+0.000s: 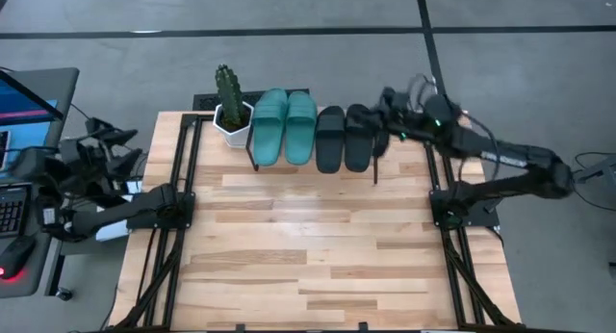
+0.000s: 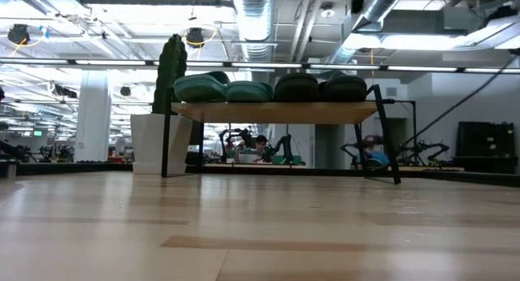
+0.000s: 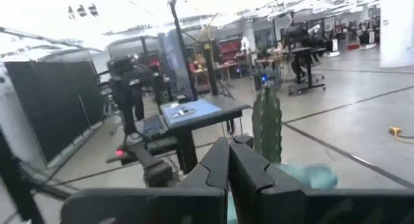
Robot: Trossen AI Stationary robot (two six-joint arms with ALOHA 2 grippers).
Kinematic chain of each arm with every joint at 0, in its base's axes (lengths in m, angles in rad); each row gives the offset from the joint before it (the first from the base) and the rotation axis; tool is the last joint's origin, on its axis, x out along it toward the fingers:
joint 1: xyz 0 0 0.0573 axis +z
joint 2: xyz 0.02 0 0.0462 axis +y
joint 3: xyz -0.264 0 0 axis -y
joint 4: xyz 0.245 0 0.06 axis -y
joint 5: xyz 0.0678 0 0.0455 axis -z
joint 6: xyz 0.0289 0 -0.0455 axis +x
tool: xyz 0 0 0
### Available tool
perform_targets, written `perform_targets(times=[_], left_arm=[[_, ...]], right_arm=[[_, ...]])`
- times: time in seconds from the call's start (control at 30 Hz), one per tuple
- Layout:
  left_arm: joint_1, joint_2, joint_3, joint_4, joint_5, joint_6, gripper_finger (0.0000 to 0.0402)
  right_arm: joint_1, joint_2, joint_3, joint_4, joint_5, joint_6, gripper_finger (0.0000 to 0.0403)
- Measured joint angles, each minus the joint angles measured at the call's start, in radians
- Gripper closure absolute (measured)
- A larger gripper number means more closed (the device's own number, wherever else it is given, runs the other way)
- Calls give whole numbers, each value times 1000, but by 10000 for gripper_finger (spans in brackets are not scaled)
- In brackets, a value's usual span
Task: Pick and place slides into the shelf
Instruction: Return to Home Position
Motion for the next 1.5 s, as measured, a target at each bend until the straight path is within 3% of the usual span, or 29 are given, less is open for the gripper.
perform_targets(times=[0.17, 0.37, 0.67, 0.83, 0.93, 1.13, 1.5], left_arm=[[0, -24, -109, -62, 41, -62, 189], [0, -30, -259, 46, 210, -84, 189], [1, -31, -424, 133, 215, -143, 189], [0, -32, -510, 242, 209, -164, 189], [0, -30, -580, 297, 258, -214, 189], [0, -30, -734, 488, 319, -325, 189], [0, -31, -939, 667, 214, -394, 189]], right_arm=[[48, -182, -316, 181, 3, 20, 403], [133, -342, -579, 330, 7, 27, 403], [192, -490, -856, 460, 119, 104, 403], [193, -570, -944, 459, 117, 99, 403], [181, -626, -995, 455, 110, 80, 403], [150, -727, -999, 264, 107, 80, 403], [119, -797, -999, 122, 110, 105, 403]])
